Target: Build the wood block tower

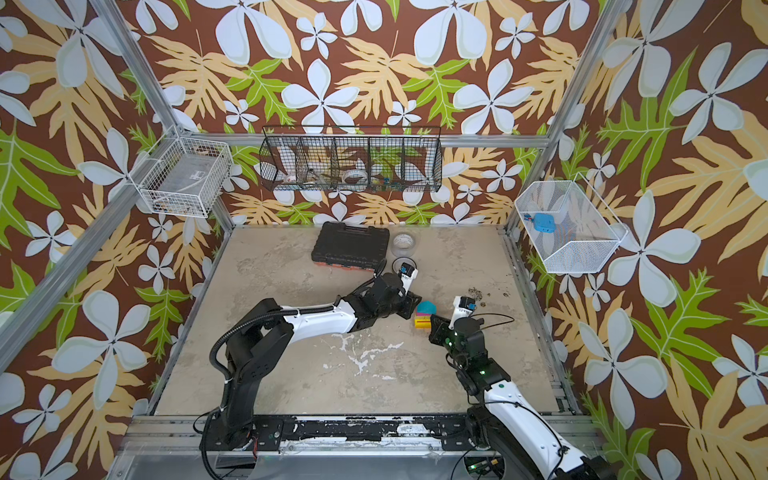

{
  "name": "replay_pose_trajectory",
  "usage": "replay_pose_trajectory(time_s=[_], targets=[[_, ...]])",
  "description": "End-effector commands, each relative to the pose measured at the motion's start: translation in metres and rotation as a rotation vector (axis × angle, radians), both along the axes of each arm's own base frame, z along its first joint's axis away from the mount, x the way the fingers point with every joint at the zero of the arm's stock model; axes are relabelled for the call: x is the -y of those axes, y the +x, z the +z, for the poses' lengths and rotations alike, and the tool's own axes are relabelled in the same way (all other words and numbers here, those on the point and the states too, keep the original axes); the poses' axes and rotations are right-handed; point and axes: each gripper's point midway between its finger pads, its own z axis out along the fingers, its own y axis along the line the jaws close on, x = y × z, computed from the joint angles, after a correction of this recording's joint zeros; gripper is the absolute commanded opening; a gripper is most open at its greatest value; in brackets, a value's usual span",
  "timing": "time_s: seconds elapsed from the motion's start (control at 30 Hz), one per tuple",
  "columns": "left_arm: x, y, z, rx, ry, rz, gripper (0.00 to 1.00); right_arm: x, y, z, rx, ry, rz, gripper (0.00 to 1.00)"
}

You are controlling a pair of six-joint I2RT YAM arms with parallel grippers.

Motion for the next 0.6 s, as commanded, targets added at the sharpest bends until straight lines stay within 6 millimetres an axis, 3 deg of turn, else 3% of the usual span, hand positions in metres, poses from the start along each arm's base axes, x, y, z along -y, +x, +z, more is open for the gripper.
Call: replay_pose_trajectory(time_s=[0.0,0.57], targets=[[0.000,0.002,0.005,0.024,0.001,-0.003,0.34,-0.002,0.007,0.009,0.028,0.010,-0.006,0.15],[-0.001,0.001,0.005,0.031,0.006,-0.001,0.33,0.002,0.017,0.001,-0.008,-0.024,-0.038,0.13]])
